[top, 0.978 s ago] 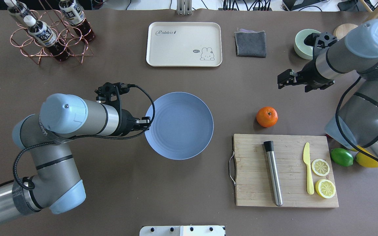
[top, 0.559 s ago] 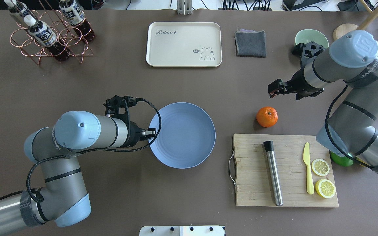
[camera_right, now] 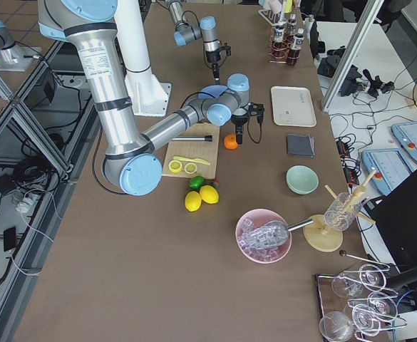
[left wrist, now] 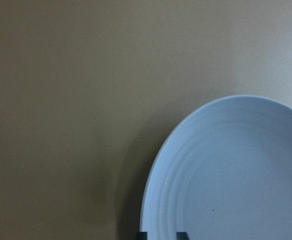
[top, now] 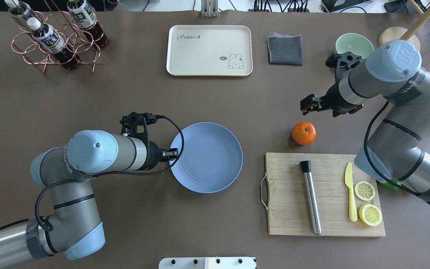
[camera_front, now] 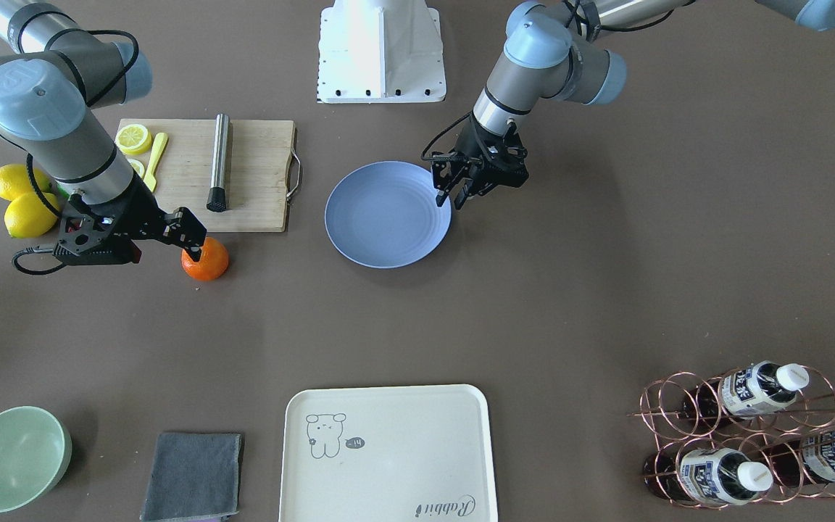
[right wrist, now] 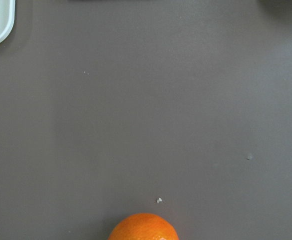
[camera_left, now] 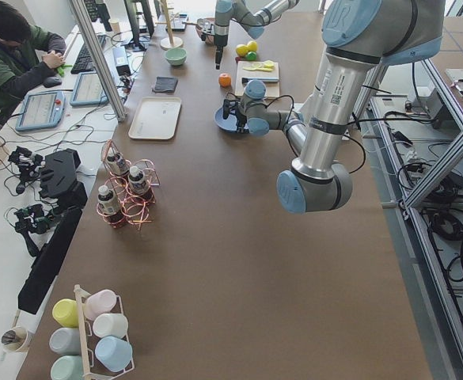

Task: Pick orange to plate
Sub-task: 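Lower the right gripper onto the orange and close it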

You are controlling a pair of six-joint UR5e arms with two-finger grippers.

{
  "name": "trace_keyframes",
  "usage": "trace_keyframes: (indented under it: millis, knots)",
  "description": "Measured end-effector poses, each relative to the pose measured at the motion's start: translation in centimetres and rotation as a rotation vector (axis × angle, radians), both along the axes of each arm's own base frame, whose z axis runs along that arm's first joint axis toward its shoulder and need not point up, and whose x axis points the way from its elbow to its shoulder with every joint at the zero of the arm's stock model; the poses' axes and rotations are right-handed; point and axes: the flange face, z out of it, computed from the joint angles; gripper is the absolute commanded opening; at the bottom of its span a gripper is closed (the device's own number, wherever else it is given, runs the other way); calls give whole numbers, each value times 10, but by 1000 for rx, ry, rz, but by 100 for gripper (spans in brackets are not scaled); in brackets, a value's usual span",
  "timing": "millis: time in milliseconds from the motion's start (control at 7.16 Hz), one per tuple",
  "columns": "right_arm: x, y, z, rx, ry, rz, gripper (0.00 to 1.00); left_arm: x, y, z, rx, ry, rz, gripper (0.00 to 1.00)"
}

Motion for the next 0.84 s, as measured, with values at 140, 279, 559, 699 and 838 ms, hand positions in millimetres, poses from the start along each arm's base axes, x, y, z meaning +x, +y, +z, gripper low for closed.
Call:
trace_keyframes:
  millis: [140, 279, 559, 699, 838]
  knots:
    - [-4, 2, -1, 1, 0, -4, 100, -6, -6, -3, 3, 8, -12, 98]
    - [-13, 5, -2, 5, 5, -10, 100, -15, -16, -6, 5, 15, -29, 98]
    - [-32, 12, 0, 14, 28, -17, 100, -28, -29, -10, 7, 21, -53, 98]
    - [-41, 17, 3, 14, 41, -18, 100, -29, -31, -10, 7, 22, -57, 98]
    - [-50, 20, 8, 16, 56, -18, 100, -30, -32, -11, 8, 23, -58, 98]
